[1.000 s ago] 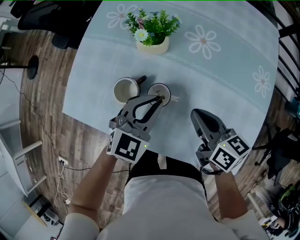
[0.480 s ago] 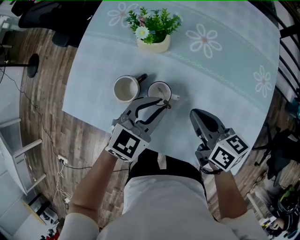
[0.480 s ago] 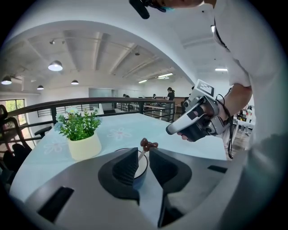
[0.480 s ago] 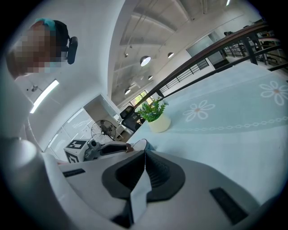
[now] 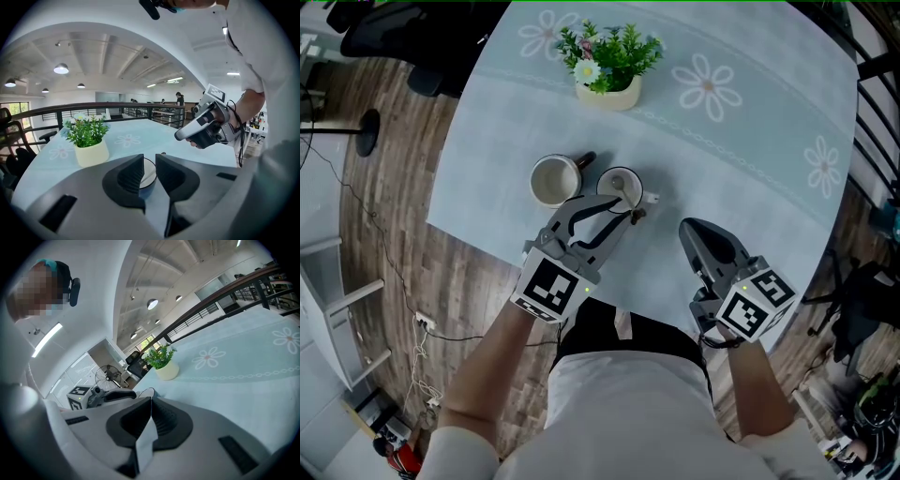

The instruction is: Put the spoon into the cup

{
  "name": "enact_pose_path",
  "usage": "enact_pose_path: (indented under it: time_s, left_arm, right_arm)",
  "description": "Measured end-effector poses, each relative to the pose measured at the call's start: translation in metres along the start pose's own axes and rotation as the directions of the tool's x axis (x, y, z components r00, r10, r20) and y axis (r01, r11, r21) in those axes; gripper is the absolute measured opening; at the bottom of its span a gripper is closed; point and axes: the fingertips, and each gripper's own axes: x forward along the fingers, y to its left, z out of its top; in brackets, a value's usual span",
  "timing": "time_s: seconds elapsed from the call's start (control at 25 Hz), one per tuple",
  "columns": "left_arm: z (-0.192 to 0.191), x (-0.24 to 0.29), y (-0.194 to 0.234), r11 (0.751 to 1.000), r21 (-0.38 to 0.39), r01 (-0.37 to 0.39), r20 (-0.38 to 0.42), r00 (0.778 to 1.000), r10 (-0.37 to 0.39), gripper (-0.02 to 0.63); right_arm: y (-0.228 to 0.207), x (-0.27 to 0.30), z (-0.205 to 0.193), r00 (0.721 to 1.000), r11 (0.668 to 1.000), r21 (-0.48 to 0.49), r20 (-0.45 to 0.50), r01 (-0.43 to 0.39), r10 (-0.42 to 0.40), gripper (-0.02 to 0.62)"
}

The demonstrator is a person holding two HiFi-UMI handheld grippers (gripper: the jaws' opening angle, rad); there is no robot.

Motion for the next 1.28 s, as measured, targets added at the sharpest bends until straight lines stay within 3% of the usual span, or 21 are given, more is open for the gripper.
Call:
enact_pose_path:
  time_s: [0.68,1.28]
  left_arm:
    - [0.059,-0.049,0.025,0.993,-0.02,-0.12,0.093,0.988,0.122,0.057]
    - [0.091,-0.091,0.03,0.987,-0.053,-0.15,0.151,0.976,0.156,0.028]
  right_arm:
    - [0.044,-0.003,0.054,0.997,0.995,-0.1,0.065,-0.028,0.035,0.023]
    - [0.09,0.0,0.073,0.995,0.977,-0.209,0.076,-0.048,0.065,0.023]
